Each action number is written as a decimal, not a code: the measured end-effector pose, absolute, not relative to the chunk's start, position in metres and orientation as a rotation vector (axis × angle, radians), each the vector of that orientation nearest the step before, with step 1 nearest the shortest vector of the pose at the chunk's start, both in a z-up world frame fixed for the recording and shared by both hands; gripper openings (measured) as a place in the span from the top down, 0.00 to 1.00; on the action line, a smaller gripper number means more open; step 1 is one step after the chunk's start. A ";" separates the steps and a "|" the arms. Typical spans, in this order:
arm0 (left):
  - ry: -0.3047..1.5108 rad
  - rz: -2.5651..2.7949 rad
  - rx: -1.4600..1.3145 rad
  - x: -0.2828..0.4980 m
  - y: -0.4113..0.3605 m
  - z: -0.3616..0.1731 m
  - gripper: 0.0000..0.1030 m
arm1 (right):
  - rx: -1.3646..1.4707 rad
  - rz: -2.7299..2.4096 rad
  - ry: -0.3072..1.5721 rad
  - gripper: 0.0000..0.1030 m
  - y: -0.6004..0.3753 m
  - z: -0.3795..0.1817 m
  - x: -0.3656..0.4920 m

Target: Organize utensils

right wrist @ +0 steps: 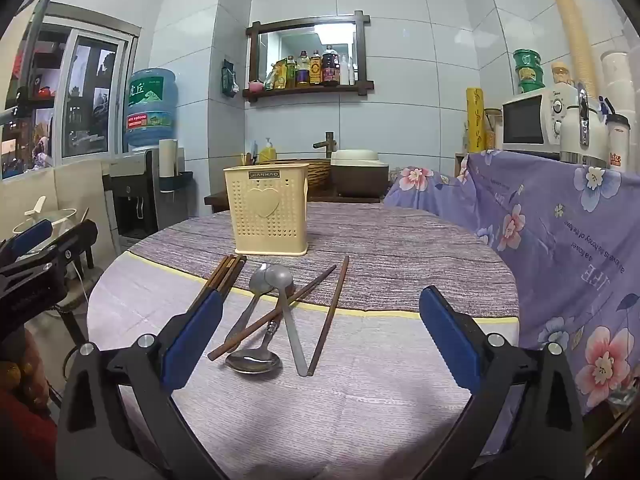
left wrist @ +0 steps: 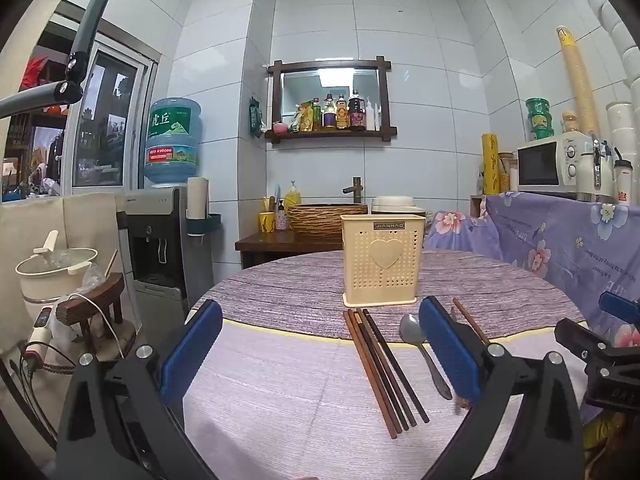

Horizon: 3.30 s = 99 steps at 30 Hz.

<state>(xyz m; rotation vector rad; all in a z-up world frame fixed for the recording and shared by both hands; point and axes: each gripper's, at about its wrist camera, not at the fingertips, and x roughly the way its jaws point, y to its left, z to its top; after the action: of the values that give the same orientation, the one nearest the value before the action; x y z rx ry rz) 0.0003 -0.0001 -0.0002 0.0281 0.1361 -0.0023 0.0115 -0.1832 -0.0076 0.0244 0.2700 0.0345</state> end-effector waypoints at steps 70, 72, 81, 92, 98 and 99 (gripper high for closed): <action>0.136 0.003 0.023 0.003 0.007 -0.003 0.05 | 0.032 0.036 0.282 0.06 -0.183 -0.013 0.016; 0.136 0.003 0.024 0.003 0.006 -0.003 0.05 | 0.032 0.036 0.284 0.06 -0.183 -0.013 0.016; 0.139 0.003 0.026 0.004 0.006 -0.003 0.05 | 0.035 0.036 0.289 0.06 -0.183 -0.013 0.017; 0.143 0.003 0.027 0.006 0.005 -0.004 0.05 | 0.034 0.034 0.293 0.06 -0.186 -0.011 0.017; 0.148 0.002 0.026 0.007 0.005 -0.004 0.05 | 0.032 0.032 0.296 0.06 -0.185 -0.012 0.018; 0.155 -0.002 0.022 0.008 0.006 -0.005 0.05 | 0.030 0.030 0.303 0.06 -0.185 -0.013 0.019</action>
<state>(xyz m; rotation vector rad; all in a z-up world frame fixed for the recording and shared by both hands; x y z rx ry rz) 0.0080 0.0056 -0.0050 0.0222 0.1551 -0.0023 0.0190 -0.1852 -0.0130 0.0298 0.3030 0.0301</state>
